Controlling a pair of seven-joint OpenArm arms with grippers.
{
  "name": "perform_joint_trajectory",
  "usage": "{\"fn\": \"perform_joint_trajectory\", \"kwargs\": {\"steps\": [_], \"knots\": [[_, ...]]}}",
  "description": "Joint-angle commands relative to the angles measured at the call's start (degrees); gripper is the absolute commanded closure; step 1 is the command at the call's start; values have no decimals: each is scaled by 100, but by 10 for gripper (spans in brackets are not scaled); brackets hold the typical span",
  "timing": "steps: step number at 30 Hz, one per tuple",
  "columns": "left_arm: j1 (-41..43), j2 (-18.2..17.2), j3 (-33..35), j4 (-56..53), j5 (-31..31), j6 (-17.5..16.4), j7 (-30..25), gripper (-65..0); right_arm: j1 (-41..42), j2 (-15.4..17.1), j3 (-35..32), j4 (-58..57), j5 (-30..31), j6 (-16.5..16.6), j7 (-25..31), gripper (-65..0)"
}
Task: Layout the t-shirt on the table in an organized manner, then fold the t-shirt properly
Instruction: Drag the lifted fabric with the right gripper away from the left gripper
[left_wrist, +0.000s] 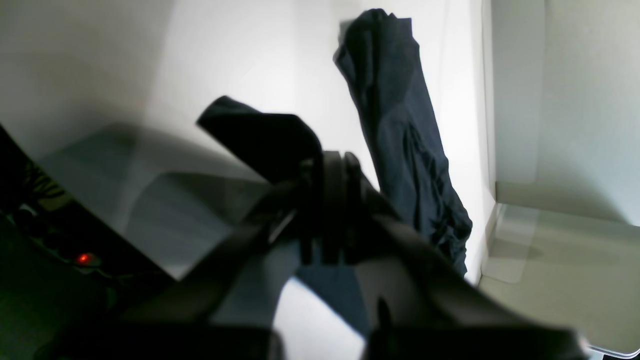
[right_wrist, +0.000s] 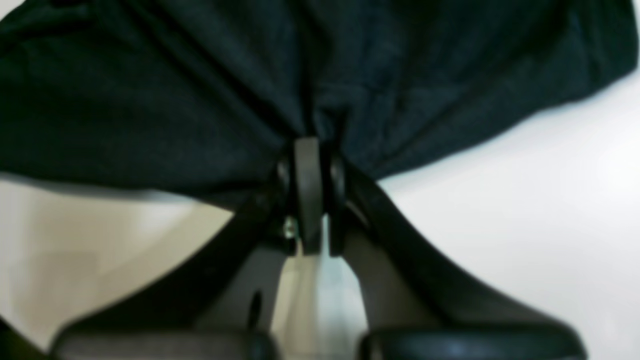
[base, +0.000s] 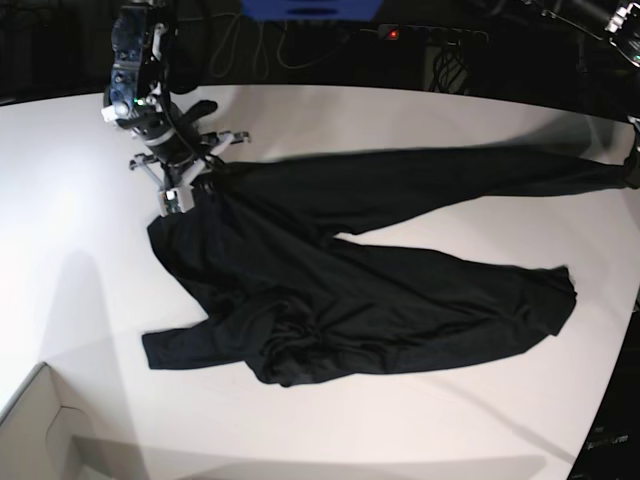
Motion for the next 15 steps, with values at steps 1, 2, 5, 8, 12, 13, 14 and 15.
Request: {"fn": "perform_joint_trajectory", "kwargs": {"steps": [1, 2, 5, 8, 12, 13, 14, 15], "knots": [[-41, -127, -14, 81, -203, 76, -42, -1, -49, 27, 22, 263, 106, 15, 143, 0], [-41, -127, -14, 81, -203, 76, -42, -1, -163, 27, 22, 430, 106, 15, 143, 0], [-32, -127, -14, 81, -203, 76, -42, -1, -498, 27, 30, 843, 106, 15, 143, 0], [-14, -127, -14, 81, -203, 76, -42, -1, -770, 53, 39, 1159, 106, 15, 143, 0], [-14, -127, -14, 72, -203, 76, -42, -1, -999, 141, 39, 1282, 106, 15, 143, 0], [-14, -127, -14, 10, -203, 76, -42, -1, -1043, 141, 39, 1282, 106, 15, 143, 0], [-32, -127, -14, -104, -203, 76, -42, -1, -1069, 141, 48, 1274, 106, 15, 143, 0], [-32, -127, -14, -271, -203, 76, -42, -1, -1113, 141, 101, 1274, 106, 15, 143, 0]]}}
